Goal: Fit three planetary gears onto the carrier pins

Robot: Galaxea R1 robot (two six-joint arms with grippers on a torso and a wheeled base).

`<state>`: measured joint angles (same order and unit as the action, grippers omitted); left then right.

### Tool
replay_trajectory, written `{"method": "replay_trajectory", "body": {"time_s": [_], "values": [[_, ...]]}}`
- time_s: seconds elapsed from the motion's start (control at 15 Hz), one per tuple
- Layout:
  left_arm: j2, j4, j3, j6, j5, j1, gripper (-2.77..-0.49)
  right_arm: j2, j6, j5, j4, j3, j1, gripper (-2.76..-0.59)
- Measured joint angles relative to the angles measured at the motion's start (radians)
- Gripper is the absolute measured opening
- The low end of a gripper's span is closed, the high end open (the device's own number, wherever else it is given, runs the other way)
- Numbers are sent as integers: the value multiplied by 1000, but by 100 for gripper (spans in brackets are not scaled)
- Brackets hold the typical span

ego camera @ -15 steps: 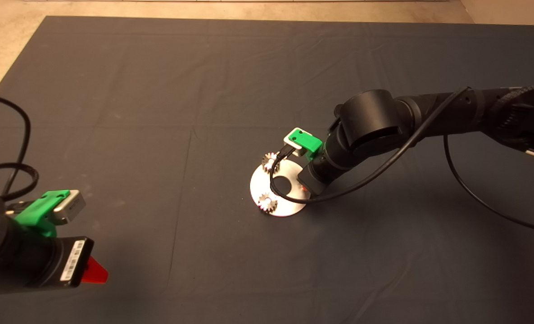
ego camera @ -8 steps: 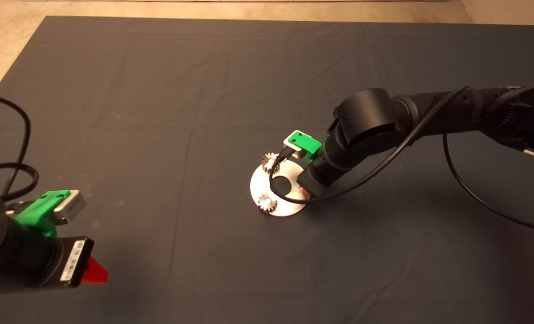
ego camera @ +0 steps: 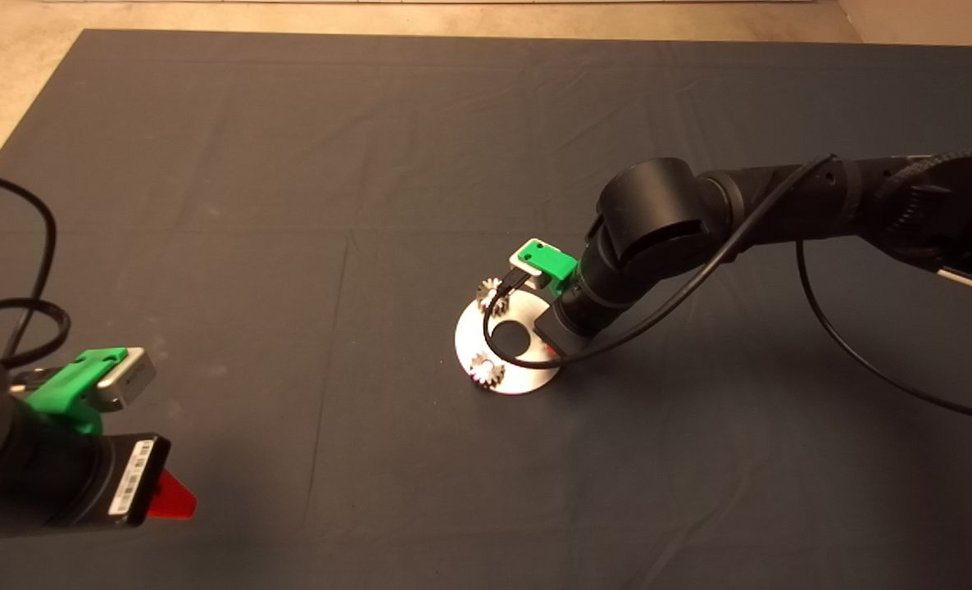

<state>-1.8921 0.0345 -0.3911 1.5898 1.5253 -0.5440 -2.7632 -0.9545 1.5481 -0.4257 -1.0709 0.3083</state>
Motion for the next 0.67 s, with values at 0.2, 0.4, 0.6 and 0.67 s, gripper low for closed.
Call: {"method": "replay_trajectory", "body": {"time_s": [0.2, 0.4, 0.6, 0.67], "values": [[0, 0, 1, 0, 0, 0, -166, -3, 1, -5, 8, -19, -3, -232], [0, 0, 1, 0, 0, 0, -166, -7, 3, -4, 8, -27, -3, -232], [0, 0, 1, 0, 0, 0, -166, -8, 3, -6, 8, -32, -4, -233], [0, 0, 1, 0, 0, 0, -166, -8, 3, -6, 8, -32, -4, -233]]}}
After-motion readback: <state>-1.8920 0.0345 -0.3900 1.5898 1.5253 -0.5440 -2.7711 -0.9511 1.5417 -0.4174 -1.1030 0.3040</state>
